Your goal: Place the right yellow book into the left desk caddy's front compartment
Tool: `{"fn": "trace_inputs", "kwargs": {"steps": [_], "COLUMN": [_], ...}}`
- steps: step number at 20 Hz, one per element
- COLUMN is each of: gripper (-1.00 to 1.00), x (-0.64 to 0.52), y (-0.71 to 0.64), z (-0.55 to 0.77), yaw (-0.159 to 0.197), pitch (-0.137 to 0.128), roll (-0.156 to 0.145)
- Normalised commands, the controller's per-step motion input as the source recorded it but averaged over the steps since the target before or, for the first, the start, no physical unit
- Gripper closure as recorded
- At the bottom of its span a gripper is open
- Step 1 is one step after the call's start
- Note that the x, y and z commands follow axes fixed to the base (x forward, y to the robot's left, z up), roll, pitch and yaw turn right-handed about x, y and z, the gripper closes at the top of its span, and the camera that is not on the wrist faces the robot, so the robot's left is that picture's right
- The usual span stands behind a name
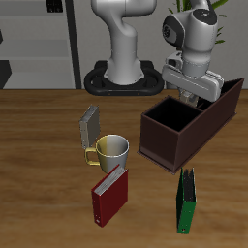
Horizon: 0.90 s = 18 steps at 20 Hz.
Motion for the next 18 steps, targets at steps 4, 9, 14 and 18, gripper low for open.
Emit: {"fn": "trace_inputs", "kwargs": {"steps": [4,9,14,18], "gripper": [-1.00,-1.00,-1.00,-1.00], "x": [0.07,0.01,-0.04,-0.07], "y": [-0.18,0.00,0.03,-0.01], "z": [-0.12,-0.01,0.05,0.05], "yaw": [-0.033,0.001,-0.002,-0.007], "pitch": [0.062,0.012,-0.003,-0.008], "roll": [-0.011,0.001,0.013,0.010]}}
